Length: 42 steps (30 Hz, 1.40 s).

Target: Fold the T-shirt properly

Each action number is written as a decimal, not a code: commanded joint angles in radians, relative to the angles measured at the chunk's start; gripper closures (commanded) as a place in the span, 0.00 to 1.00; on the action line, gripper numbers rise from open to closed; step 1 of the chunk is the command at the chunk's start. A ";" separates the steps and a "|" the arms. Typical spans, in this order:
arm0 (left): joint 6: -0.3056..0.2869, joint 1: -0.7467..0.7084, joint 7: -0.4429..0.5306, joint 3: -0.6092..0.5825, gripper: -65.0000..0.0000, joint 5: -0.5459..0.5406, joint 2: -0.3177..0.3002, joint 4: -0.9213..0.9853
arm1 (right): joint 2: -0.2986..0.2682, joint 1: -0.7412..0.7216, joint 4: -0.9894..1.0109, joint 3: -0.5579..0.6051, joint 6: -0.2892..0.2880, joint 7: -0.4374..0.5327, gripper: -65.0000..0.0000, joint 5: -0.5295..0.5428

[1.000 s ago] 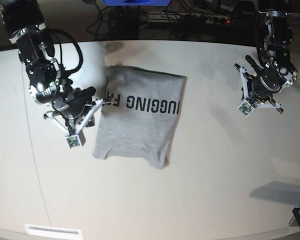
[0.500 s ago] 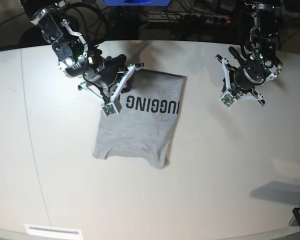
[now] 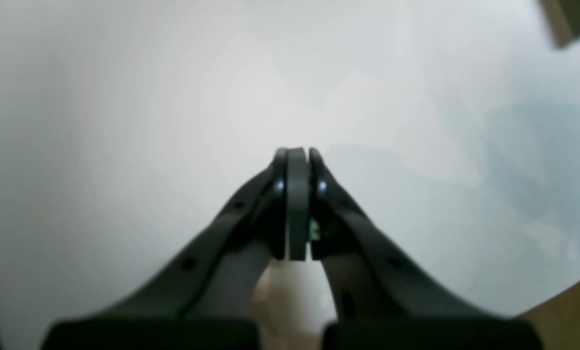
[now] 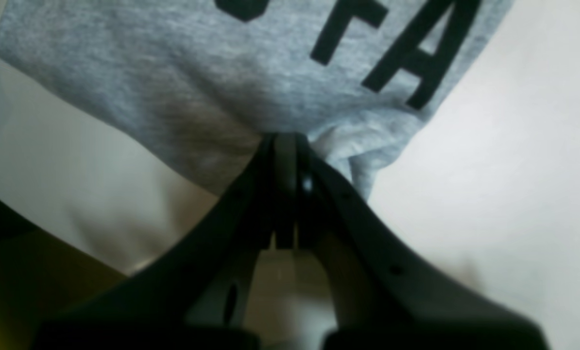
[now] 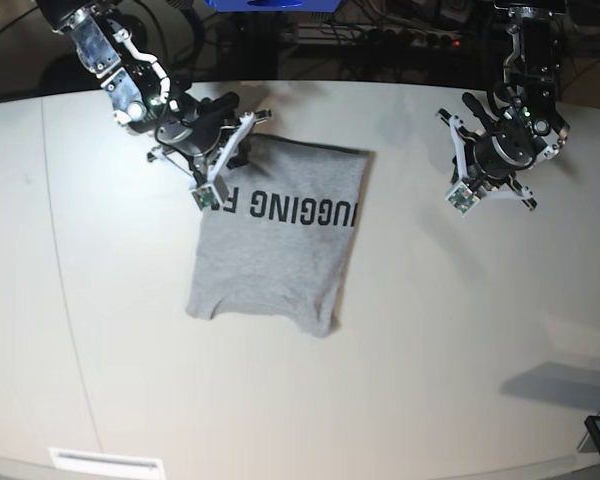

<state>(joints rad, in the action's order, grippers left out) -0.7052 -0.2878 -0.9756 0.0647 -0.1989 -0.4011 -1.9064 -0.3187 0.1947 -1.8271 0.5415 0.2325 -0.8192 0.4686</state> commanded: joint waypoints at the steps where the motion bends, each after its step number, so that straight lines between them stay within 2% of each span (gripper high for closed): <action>1: 0.007 0.006 0.011 0.007 0.99 0.000 -0.011 -0.015 | -0.024 -0.001 -0.006 -0.004 0.018 -0.027 1.00 -0.031; 5: 0.007 0.006 0.011 0.007 0.99 0.039 -0.009 -0.017 | -0.035 -0.010 -0.084 -0.007 0.018 -0.044 1.00 -0.029; 7: 0.007 0.006 0.011 0.007 0.99 0.092 -0.005 -0.018 | -0.032 -0.022 -0.136 -0.008 0.018 -0.096 1.00 -0.029; 10: 0.007 0.005 0.017 0.007 0.99 0.118 -0.003 -0.035 | -0.027 -0.050 -0.165 -0.008 0.018 -0.154 1.00 -0.029; 14: 0.007 -0.020 0.051 0.008 0.99 0.115 0.003 -0.083 | -0.029 -0.074 -0.167 -0.008 0.020 -0.127 1.00 -0.029; 17: 0.007 -0.060 0.179 0.011 0.99 0.126 0.051 -0.092 | -0.040 -0.080 -0.165 -0.010 0.020 0.011 1.00 -0.032; 19: 0.007 -0.098 0.295 0.045 0.99 0.125 0.090 -0.092 | -0.072 -0.070 -0.164 -0.016 0.020 0.156 1.00 -0.063; 21: 0.007 -0.130 0.424 0.102 0.99 0.121 0.144 -0.091 | -0.081 -0.034 -0.159 -0.010 0.020 0.308 1.00 -0.146; 24: 0.007 -0.164 0.630 0.183 0.99 0.117 0.216 -0.084 | -0.076 0.050 -0.144 -0.011 0.020 0.538 1.00 -0.324; 26: 0.007 -0.181 0.763 0.220 0.99 0.117 0.256 -0.078 | -0.055 0.099 -0.124 -0.011 0.020 0.673 1.00 -0.419; 28: 0.007 -0.199 0.869 0.238 0.99 0.117 0.275 -0.071 | -0.021 0.153 -0.112 -0.034 0.020 0.748 1.00 -0.465; 31: 0.007 -0.258 1.016 0.252 0.99 0.118 0.299 -0.069 | 0.060 0.249 -0.112 -0.126 0.020 0.823 1.00 -0.472; 33: 0.007 -0.308 1.118 0.268 0.99 0.115 0.308 -0.068 | 0.089 0.318 -0.113 -0.182 0.015 0.884 1.00 -0.474; 36: 0.007 -0.394 1.257 0.271 0.99 0.115 0.321 -0.058 | 0.094 0.411 -0.116 -0.228 0.015 1.000 1.00 -0.474; 42: 0.007 -0.548 1.432 0.268 0.99 0.115 0.322 -0.041 | 0.095 0.581 -0.119 -0.280 0.018 1.139 1.00 -0.476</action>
<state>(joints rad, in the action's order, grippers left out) -0.7048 -0.8219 0.4187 0.3286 -0.0605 -0.0746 -1.9335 -0.2199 0.7662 -1.9270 0.2668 0.2470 0.2836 -0.0002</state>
